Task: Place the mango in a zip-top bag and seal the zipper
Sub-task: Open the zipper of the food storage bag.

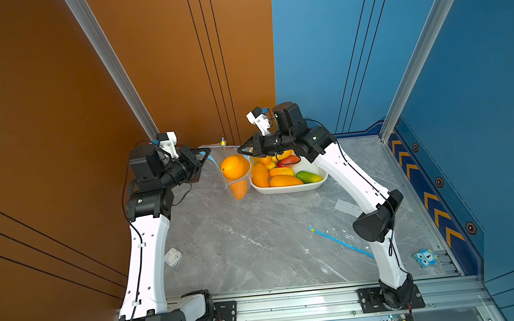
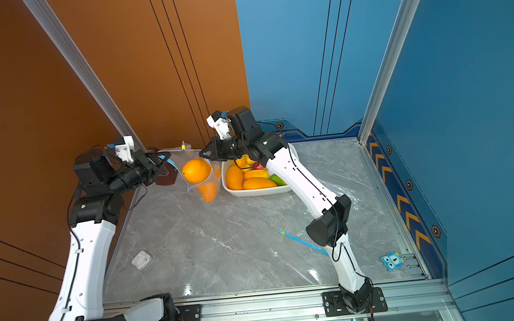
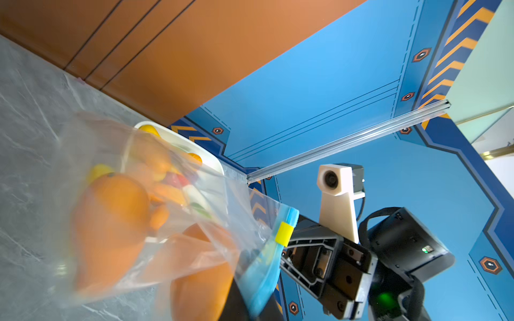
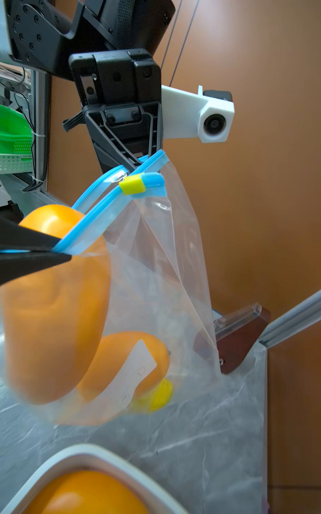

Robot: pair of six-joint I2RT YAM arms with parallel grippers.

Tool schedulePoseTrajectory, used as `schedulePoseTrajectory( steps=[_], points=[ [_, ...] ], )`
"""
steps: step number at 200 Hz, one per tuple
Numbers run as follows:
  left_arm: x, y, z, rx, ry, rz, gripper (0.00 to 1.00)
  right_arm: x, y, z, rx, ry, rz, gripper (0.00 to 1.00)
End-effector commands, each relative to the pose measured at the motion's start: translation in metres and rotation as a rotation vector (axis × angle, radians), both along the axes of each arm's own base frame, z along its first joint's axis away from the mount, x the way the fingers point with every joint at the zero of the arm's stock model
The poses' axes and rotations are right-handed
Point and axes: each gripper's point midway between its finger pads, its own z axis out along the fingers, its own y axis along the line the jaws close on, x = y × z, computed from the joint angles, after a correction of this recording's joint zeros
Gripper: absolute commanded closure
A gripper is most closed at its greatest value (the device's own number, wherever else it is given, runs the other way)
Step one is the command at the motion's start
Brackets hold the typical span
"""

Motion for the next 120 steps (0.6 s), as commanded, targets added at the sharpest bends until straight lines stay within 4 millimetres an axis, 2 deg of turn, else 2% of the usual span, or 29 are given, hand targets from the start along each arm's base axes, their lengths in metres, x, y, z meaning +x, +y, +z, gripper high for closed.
schedulePoseTrajectory(
  steps=[1, 10, 19, 34, 47, 67, 83, 106, 113, 120],
  points=[
    [0.006, 0.016, 0.004, -0.009, -0.011, 0.051, 1.0, 0.003, 0.001, 0.054, 0.174, -0.064, 0.011, 1.0],
    [0.008, 0.019, -0.001, -0.012, 0.002, 0.052, 1.0, 0.012, 0.0, 0.052, 0.166, -0.07, -0.03, 1.0],
    [0.011, 0.023, -0.007, -0.006, 0.013, 0.062, 1.0, 0.025, -0.003, 0.036, 0.117, -0.074, -0.087, 0.99],
    [0.018, 0.022, -0.023, -0.004, 0.046, 0.035, 1.0, 0.049, -0.008, -0.01, 0.002, -0.037, -0.159, 0.99],
    [0.026, 0.02, -0.046, -0.013, 0.1, 0.011, 1.0, 0.066, -0.011, -0.05, -0.066, 0.025, -0.191, 1.0],
    [0.031, 0.019, -0.072, -0.001, 0.15, 0.007, 1.0, 0.074, -0.008, -0.087, -0.117, 0.068, -0.185, 0.99],
    [0.033, 0.02, -0.079, 0.006, 0.159, 0.006, 1.0, 0.072, -0.002, -0.098, -0.126, 0.08, -0.162, 0.98],
    [0.036, 0.019, -0.078, 0.017, 0.153, 0.004, 1.0, 0.069, 0.004, -0.107, -0.139, 0.078, -0.129, 0.87],
    [0.037, 0.019, -0.079, 0.019, 0.154, 0.0, 1.0, 0.069, 0.003, -0.111, -0.146, 0.078, -0.116, 0.77],
    [0.038, 0.018, -0.08, 0.018, 0.159, -0.002, 1.0, 0.069, -0.001, -0.111, -0.154, 0.071, -0.105, 0.59]
  ],
)
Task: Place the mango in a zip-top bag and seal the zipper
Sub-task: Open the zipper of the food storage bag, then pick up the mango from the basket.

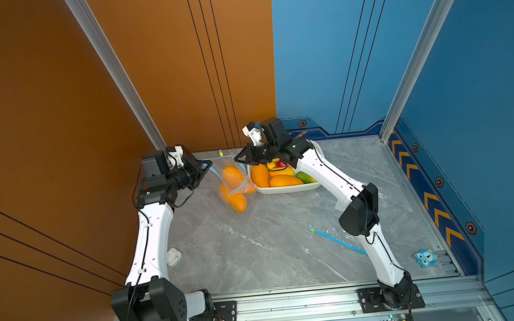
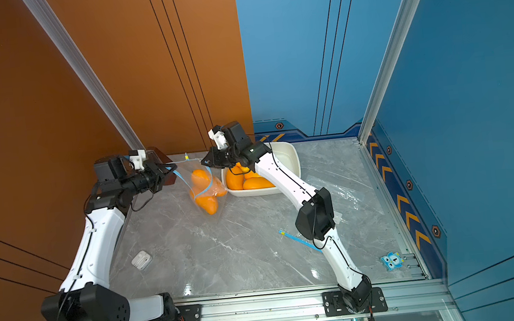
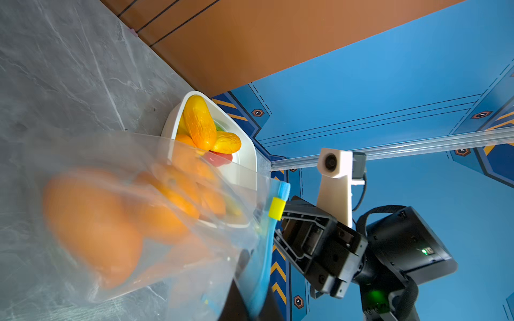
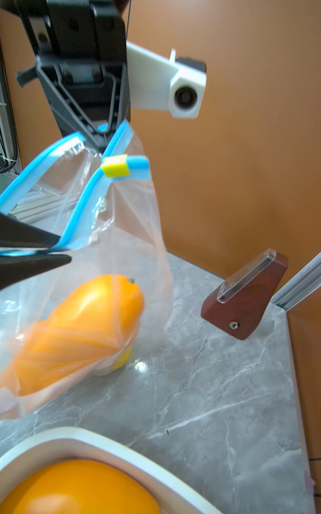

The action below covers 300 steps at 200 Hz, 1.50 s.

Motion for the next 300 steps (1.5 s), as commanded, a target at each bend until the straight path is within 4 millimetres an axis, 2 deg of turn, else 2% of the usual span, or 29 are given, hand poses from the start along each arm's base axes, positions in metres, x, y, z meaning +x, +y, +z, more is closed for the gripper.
schedulePoseTrajectory(
  steps=[1, 19, 26, 41, 43, 47, 52, 68, 85, 100, 112, 119, 121, 122, 126, 141, 152, 159, 166, 185, 192, 214, 239, 252, 268, 300],
  points=[
    [0.002, 0.004, 0.018, 0.046, -0.082, 0.007, 1.0, 0.006, -0.02, 0.002, -0.041, -0.035, -0.003, 0.57],
    [0.002, 0.005, 0.014, 0.056, -0.079, 0.007, 1.0, 0.007, -0.046, 0.004, -0.095, -0.081, -0.015, 0.34],
    [0.003, 0.004, 0.013, 0.059, -0.081, 0.001, 1.0, 0.007, -0.06, 0.008, -0.119, -0.106, -0.032, 0.29],
    [0.005, 0.0, 0.012, 0.065, -0.087, -0.026, 1.0, 0.007, -0.084, 0.024, -0.132, -0.17, -0.064, 0.23],
    [0.005, -0.001, 0.012, 0.066, -0.088, -0.032, 1.0, 0.009, -0.085, 0.022, -0.132, -0.171, -0.067, 0.23],
    [0.006, -0.003, 0.012, 0.067, -0.089, -0.04, 1.0, 0.006, -0.093, 0.036, -0.116, -0.199, -0.072, 0.21],
    [0.006, -0.005, 0.013, 0.07, -0.095, -0.052, 1.0, 0.005, -0.1, 0.042, -0.108, -0.219, -0.078, 0.19],
    [0.005, -0.01, 0.014, 0.086, -0.112, -0.071, 1.0, 0.009, -0.124, 0.048, -0.109, -0.262, -0.123, 0.16],
    [0.002, -0.011, 0.014, 0.109, -0.129, -0.08, 1.0, 0.028, -0.157, 0.031, -0.176, -0.261, -0.226, 0.11],
    [0.002, -0.008, 0.009, 0.115, -0.123, -0.078, 1.0, 0.056, -0.184, 0.005, -0.254, -0.253, -0.305, 0.11],
    [0.002, -0.008, 0.004, 0.11, -0.113, -0.085, 1.0, 0.078, -0.203, -0.018, -0.398, -0.289, -0.345, 0.12],
    [0.002, -0.008, 0.002, 0.111, -0.11, -0.088, 1.0, 0.087, -0.204, -0.033, -0.497, -0.332, -0.313, 0.12],
    [0.002, -0.008, 0.001, 0.111, -0.109, -0.088, 1.0, 0.088, -0.206, -0.032, -0.523, -0.355, -0.311, 0.11],
    [0.002, -0.008, 0.001, 0.111, -0.109, -0.088, 1.0, 0.091, -0.206, -0.04, -0.547, -0.352, -0.303, 0.11],
    [0.002, -0.008, -0.001, 0.111, -0.104, -0.087, 1.0, 0.098, -0.208, -0.053, -0.621, -0.373, -0.296, 0.1],
    [0.003, -0.008, -0.002, 0.108, -0.1, -0.088, 1.0, 0.114, -0.202, -0.077, -0.81, -0.496, -0.194, 0.04],
    [0.003, -0.011, -0.002, 0.11, -0.1, -0.092, 1.0, 0.129, -0.2, -0.088, -0.923, -0.553, -0.183, 0.0],
    [0.004, -0.013, -0.002, 0.115, -0.099, -0.092, 1.0, 0.138, -0.196, -0.088, -0.942, -0.579, -0.183, 0.0],
    [0.005, -0.016, -0.002, 0.121, -0.101, -0.096, 1.0, 0.148, -0.193, -0.097, -0.945, -0.577, -0.197, 0.0],
    [0.007, -0.028, -0.006, 0.124, -0.095, -0.124, 1.0, 0.172, -0.186, -0.108, -0.863, -0.542, -0.273, 0.0],
    [0.009, -0.03, -0.008, 0.123, -0.088, -0.131, 1.0, 0.18, -0.188, -0.109, -0.853, -0.539, -0.315, 0.0],
    [0.013, -0.03, -0.017, 0.128, -0.07, -0.13, 1.0, 0.198, -0.199, -0.128, -0.829, -0.485, -0.437, 0.0],
    [0.016, -0.029, -0.021, 0.128, -0.06, -0.129, 1.0, 0.216, -0.216, -0.148, -0.556, -0.241, -0.61, 0.0],
    [0.018, -0.03, -0.021, 0.131, -0.062, -0.13, 1.0, 0.222, -0.216, -0.158, -0.432, -0.148, -0.641, 0.0],
    [0.019, -0.029, -0.021, 0.131, -0.06, -0.127, 1.0, 0.227, -0.199, -0.162, -0.279, -0.093, -0.605, 0.0],
    [0.021, -0.027, -0.021, 0.129, -0.058, -0.125, 1.0, 0.225, -0.184, -0.167, -0.185, -0.029, -0.583, 0.0]
  ],
)
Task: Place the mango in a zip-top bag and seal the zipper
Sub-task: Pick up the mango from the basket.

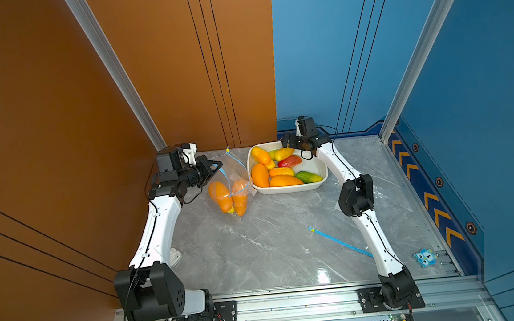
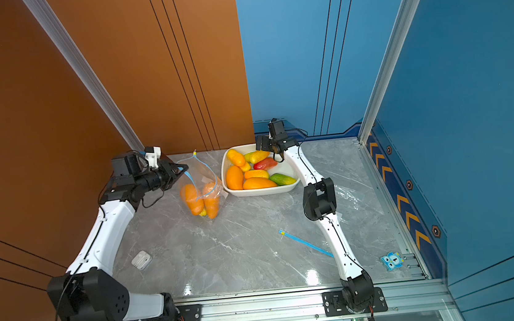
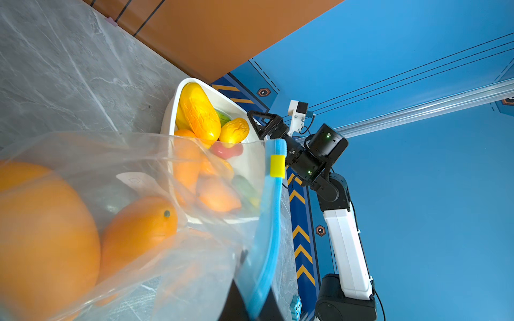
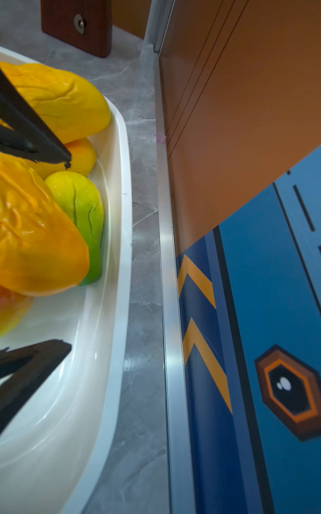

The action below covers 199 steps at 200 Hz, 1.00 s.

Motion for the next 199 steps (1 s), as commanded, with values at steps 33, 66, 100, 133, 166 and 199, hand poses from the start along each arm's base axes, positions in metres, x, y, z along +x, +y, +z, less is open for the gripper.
schedulePoseTrajectory(
  steps=[33, 66, 100, 133, 166, 199],
  points=[
    [0.006, 0.007, 0.002, 0.016, -0.018, 0.011, 1.0, -0.018, 0.045, -0.032, 0.224, 0.154, -0.016, 0.01],
    [0.006, 0.007, 0.003, 0.015, -0.02, 0.009, 1.0, -0.025, 0.061, -0.042, 0.229, 0.179, -0.031, 0.05],
    [0.004, 0.006, 0.005, 0.014, -0.025, 0.007, 1.0, -0.022, 0.061, -0.053, 0.254, 0.196, -0.077, 0.18],
    [0.003, 0.006, 0.007, 0.011, -0.028, 0.007, 1.0, -0.021, 0.064, -0.042, 0.272, 0.177, -0.069, 0.42],
    [0.001, 0.0, 0.011, 0.007, -0.032, 0.0, 1.0, -0.027, 0.072, -0.005, 0.281, 0.133, -0.011, 0.6],
    [-0.004, -0.007, 0.012, 0.007, -0.034, -0.012, 1.0, -0.059, 0.078, 0.047, 0.239, 0.092, 0.091, 0.63]
  ],
)
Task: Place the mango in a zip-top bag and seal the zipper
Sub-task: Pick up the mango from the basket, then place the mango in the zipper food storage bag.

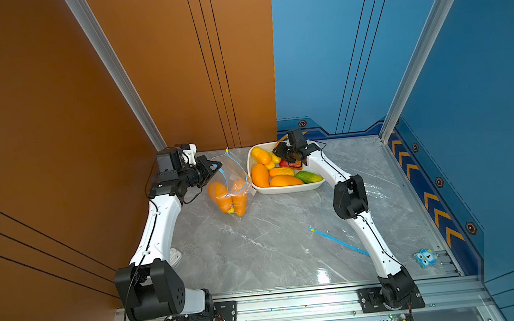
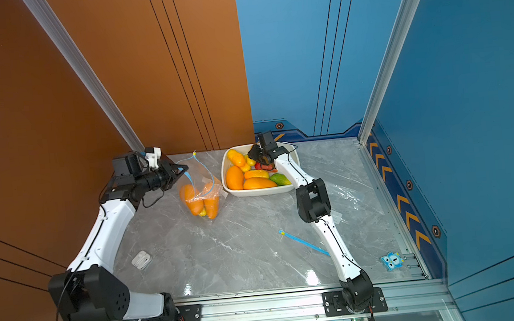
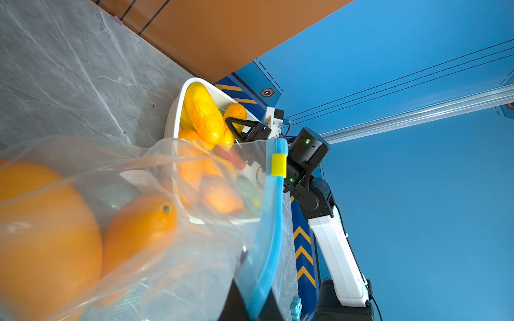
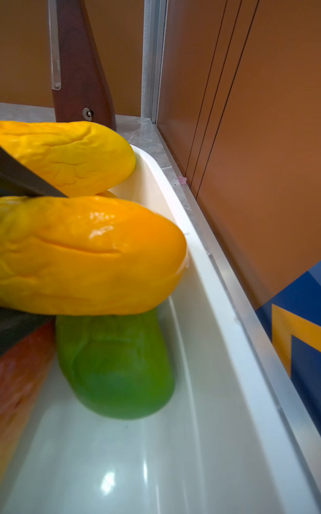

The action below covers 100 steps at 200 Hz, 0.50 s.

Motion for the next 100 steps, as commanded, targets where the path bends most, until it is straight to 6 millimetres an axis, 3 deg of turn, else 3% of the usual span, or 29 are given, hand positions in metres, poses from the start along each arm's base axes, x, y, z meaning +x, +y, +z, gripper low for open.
schedulePoseTrajectory(
  steps=[1, 8, 12, 24, 38, 42, 43, 46, 54, 60, 81, 100],
  points=[
    [-0.006, -0.006, 0.015, 0.009, -0.043, -0.01, 1.0, -0.024, 0.01, 0.084, -0.003, -0.121, 0.098, 0.63],
    [-0.007, -0.007, 0.015, 0.009, -0.041, -0.011, 1.0, -0.037, 0.012, 0.096, -0.019, -0.135, 0.131, 0.63],
    [-0.007, -0.007, 0.014, 0.009, -0.041, -0.012, 1.0, -0.045, 0.013, 0.113, -0.021, -0.161, 0.151, 0.64],
    [-0.008, -0.008, 0.013, 0.007, -0.037, -0.011, 1.0, -0.073, 0.022, 0.13, -0.055, -0.196, 0.225, 0.64],
    [-0.009, -0.008, 0.013, 0.0, -0.029, -0.007, 1.0, -0.113, 0.029, 0.176, -0.058, -0.294, 0.289, 0.63],
    [-0.008, -0.007, 0.013, -0.002, -0.028, -0.004, 1.0, -0.12, 0.032, 0.178, -0.05, -0.303, 0.308, 0.63],
    [-0.008, -0.008, 0.013, -0.003, -0.028, -0.005, 1.0, -0.128, 0.033, 0.193, -0.035, -0.332, 0.32, 0.63],
    [-0.008, -0.008, 0.013, -0.006, -0.024, -0.004, 1.0, -0.138, 0.037, 0.204, -0.015, -0.357, 0.34, 0.63],
    [-0.008, -0.007, 0.014, -0.018, -0.016, 0.005, 1.0, -0.161, 0.048, 0.214, 0.027, -0.398, 0.389, 0.63],
    [-0.008, -0.008, 0.016, -0.026, -0.013, 0.008, 1.0, -0.181, 0.059, 0.233, 0.065, -0.455, 0.439, 0.63],
    [-0.009, -0.011, 0.02, -0.053, 0.003, 0.019, 1.0, -0.247, 0.098, 0.253, 0.137, -0.568, 0.62, 0.63],
    [-0.013, -0.015, 0.027, -0.081, 0.008, 0.015, 1.0, -0.286, 0.132, 0.253, 0.12, -0.622, 0.738, 0.63]
  ],
)
